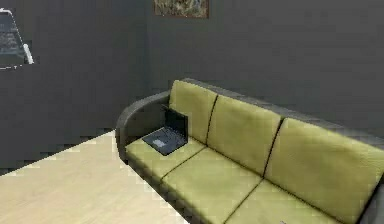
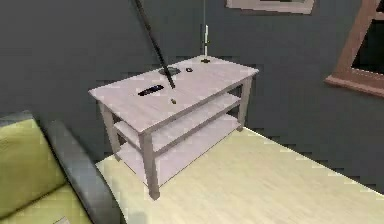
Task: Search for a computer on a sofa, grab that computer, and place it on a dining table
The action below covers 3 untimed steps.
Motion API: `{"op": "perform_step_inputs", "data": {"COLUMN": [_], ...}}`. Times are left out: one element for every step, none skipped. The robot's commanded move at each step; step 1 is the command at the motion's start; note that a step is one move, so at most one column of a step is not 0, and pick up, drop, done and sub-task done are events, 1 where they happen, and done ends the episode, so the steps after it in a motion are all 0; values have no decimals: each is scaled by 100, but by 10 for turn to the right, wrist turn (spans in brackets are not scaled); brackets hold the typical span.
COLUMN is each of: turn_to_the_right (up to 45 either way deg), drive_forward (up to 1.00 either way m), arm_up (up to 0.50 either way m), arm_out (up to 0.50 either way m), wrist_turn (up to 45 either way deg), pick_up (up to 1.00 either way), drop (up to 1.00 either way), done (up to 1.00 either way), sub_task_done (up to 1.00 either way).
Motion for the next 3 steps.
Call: {"op": "perform_step_inputs", "data": {"turn_to_the_right": [-240,0,-450], "drive_forward": [0,45,0], "arm_up": [0,0,0], "arm_out": [0,0,0], "wrist_turn": [0,0,0], "pick_up": [0,0,0], "drop": [0,0,0], "done": [0,0,0], "sub_task_done": [0,0,0]}}
